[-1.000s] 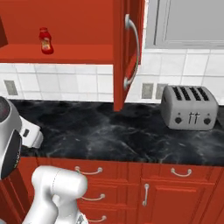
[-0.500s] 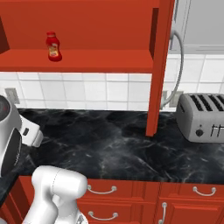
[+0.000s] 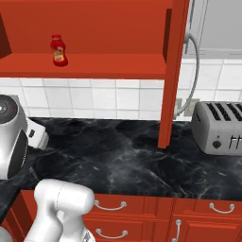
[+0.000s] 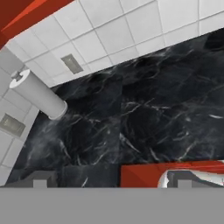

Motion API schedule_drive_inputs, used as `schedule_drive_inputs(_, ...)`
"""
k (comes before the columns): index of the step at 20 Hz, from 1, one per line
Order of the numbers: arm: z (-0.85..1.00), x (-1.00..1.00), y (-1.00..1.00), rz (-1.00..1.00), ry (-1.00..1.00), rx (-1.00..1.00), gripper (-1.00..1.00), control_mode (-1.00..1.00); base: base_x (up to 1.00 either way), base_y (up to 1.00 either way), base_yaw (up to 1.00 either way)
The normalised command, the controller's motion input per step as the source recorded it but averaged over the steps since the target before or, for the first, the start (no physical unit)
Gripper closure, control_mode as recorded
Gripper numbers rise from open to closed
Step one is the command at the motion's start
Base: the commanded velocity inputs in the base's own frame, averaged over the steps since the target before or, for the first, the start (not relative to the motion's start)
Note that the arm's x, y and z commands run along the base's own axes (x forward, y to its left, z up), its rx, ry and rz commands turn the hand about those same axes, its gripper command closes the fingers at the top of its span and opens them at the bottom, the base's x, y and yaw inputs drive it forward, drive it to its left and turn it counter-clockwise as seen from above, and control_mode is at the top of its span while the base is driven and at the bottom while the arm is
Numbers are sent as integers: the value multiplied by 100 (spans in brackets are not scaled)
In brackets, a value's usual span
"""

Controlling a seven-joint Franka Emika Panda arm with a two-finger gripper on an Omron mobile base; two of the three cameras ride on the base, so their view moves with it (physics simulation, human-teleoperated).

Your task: Collect the paprika, ketchup, and shaker from the cabinet and place them next to the stove.

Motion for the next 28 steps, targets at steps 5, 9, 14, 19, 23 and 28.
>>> schedule_drive_inputs(5, 76, 57, 1, 17, -17, -5, -100, -100, 0, 0, 0)
schedule_drive_inputs(9, 71, 36, 0, 16, -22, -6, -100, -100, 0, 0, 0)
schedule_drive_inputs(14, 58, 22, 0, 13, -20, -5, -100, -100, 0, 0, 0)
schedule_drive_inputs(19, 27, 11, 0, 5, -17, -1, -100, -100, 0, 0, 0)
schedule_drive_inputs(23, 20, 23, -7, 2, -17, 0, -100, -100, 0, 0, 0)
schedule_drive_inputs(28, 31, 46, -7, 1, -8, 0, -100, -100, 0, 0, 0)
